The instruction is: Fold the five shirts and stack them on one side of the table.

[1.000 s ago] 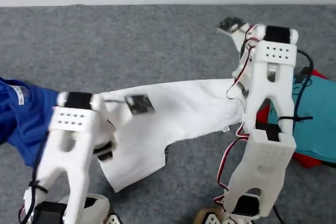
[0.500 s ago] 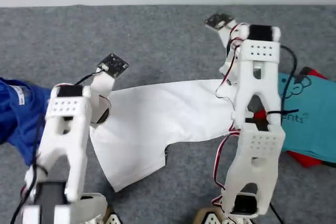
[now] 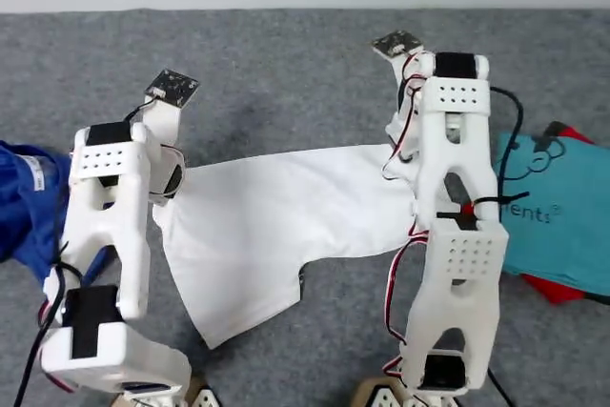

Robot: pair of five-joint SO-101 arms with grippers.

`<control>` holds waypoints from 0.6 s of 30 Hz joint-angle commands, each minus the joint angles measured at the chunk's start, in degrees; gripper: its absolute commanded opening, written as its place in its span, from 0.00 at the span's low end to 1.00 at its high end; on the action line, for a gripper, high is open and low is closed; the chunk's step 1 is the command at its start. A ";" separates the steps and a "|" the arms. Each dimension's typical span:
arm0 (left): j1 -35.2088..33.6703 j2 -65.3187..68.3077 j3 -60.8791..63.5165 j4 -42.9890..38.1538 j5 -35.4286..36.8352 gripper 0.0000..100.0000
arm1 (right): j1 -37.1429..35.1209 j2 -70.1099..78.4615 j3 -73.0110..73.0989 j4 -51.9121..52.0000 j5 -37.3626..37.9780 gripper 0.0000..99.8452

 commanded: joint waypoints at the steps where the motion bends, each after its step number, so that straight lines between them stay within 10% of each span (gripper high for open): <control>1: -0.09 -0.09 -1.98 0.35 0.53 0.01 | 0.04 0.13 -2.55 -2.68 -4.40 0.18; 18: 8.53 25.67 -10.95 4.48 -0.97 0.01 | 1.54 2.77 -2.46 -7.87 -4.40 0.15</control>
